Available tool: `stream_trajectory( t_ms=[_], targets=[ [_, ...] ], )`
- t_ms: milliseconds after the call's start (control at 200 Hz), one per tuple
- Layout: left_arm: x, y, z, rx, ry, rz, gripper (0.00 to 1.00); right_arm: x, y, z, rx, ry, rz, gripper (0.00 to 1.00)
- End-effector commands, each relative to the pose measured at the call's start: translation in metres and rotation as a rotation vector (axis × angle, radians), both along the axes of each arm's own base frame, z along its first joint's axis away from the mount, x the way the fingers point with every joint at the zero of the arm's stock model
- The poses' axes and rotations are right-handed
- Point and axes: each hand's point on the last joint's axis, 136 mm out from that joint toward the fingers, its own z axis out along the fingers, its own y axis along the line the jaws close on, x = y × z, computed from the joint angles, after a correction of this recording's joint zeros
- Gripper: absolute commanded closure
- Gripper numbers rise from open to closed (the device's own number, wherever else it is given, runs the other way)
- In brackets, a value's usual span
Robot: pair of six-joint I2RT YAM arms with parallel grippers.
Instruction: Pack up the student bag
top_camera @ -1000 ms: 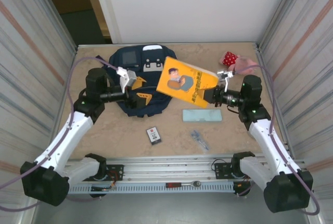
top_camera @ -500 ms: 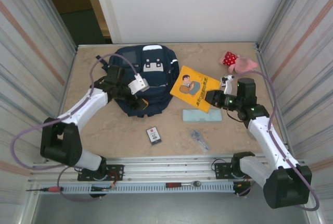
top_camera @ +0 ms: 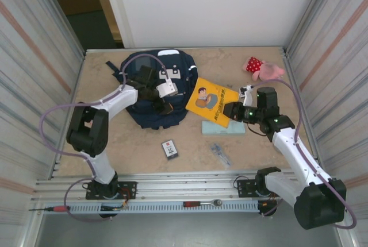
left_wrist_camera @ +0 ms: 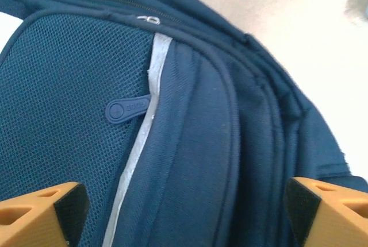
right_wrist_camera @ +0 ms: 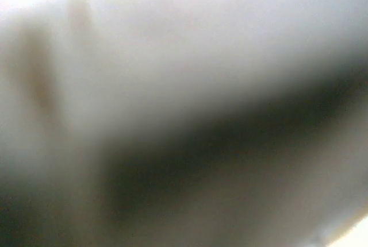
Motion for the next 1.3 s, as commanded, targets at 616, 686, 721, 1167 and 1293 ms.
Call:
stream_trajectory(
  t_ms=[616,686,721,1167,1293],
  targets=[
    [0.006,-0.003,0.105,-0.204,-0.069,0.227,1.0,0.015,-0.022,0.011,0.106,0.141,-0.314,1.0],
    [0.007,-0.005,0.12,-0.243,-0.044,0.255,1.0,0.014,-0.017,0.015,0.138,0.165,-0.32,1.0],
    [0.007,-0.006,0.128,-0.261,-0.038,0.265,1.0,0.013,-0.013,0.018,0.143,0.17,-0.322,1.0],
    [0.014,-0.011,0.168,-0.418,0.061,0.334,1.0,0.008,0.055,0.035,0.324,0.228,-0.318,1.0],
    [0.015,-0.01,0.167,-0.418,0.065,0.341,1.0,0.016,0.088,0.039,0.374,0.214,-0.283,1.0]
  ],
)
